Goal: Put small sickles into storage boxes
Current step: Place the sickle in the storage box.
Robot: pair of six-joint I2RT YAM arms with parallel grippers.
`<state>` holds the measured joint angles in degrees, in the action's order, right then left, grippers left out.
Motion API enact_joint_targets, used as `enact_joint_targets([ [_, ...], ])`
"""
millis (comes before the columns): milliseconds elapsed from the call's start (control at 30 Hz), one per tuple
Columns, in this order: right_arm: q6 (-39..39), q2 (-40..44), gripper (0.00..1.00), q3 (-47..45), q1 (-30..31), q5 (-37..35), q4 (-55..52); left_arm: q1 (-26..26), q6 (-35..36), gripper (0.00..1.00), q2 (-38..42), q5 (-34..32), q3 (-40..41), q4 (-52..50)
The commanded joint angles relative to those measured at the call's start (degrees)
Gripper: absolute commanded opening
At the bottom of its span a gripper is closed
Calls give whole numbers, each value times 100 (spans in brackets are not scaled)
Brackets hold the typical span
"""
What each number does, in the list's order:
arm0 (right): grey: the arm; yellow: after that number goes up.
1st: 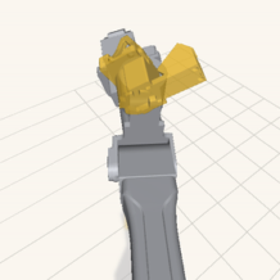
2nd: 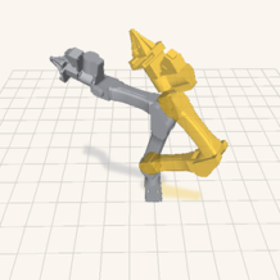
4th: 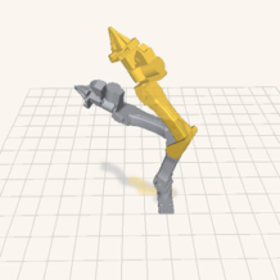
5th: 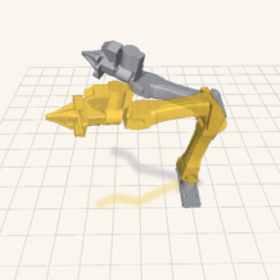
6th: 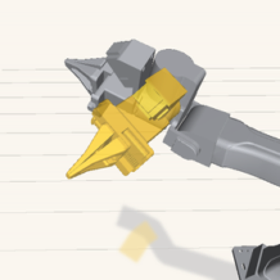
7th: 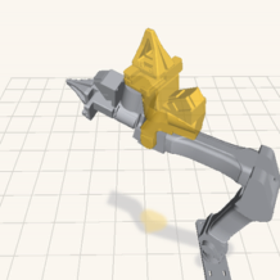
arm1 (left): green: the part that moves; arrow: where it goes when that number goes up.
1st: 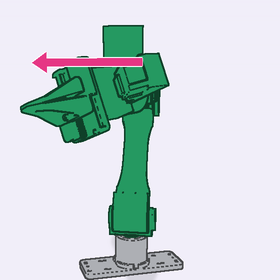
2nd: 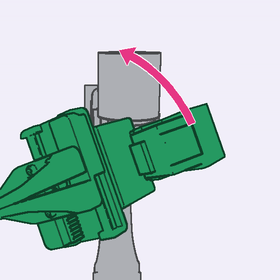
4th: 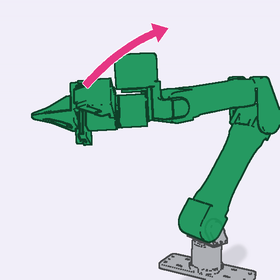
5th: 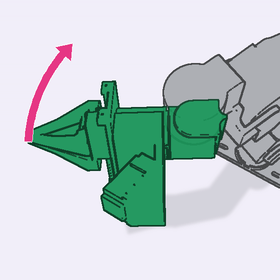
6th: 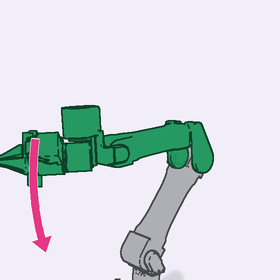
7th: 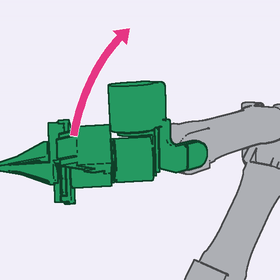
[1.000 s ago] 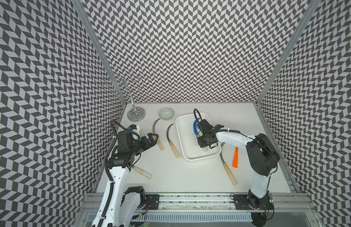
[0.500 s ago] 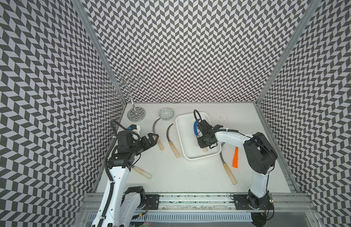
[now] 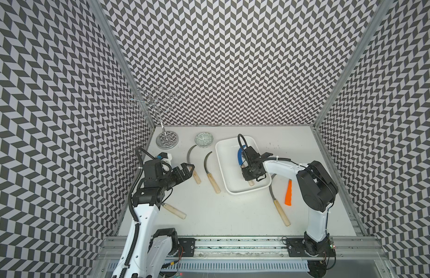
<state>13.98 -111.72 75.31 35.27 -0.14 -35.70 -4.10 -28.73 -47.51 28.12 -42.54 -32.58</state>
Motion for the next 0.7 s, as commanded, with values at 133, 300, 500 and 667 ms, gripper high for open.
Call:
enact_joint_targets([
  [133, 140, -252, 0, 315, -63, 92, 97, 46, 78, 99, 78, 62, 67, 146],
  [300, 165, -315, 0, 353, -71, 150, 73, 49, 78, 100, 88, 62, 63, 146],
  [500, 167, -309, 9, 340, -72, 157, 78, 49, 74, 100, 81, 62, 73, 155],
  [667, 202, -245, 20, 366, -70, 120, 36, 49, 69, 99, 81, 62, 71, 155],
])
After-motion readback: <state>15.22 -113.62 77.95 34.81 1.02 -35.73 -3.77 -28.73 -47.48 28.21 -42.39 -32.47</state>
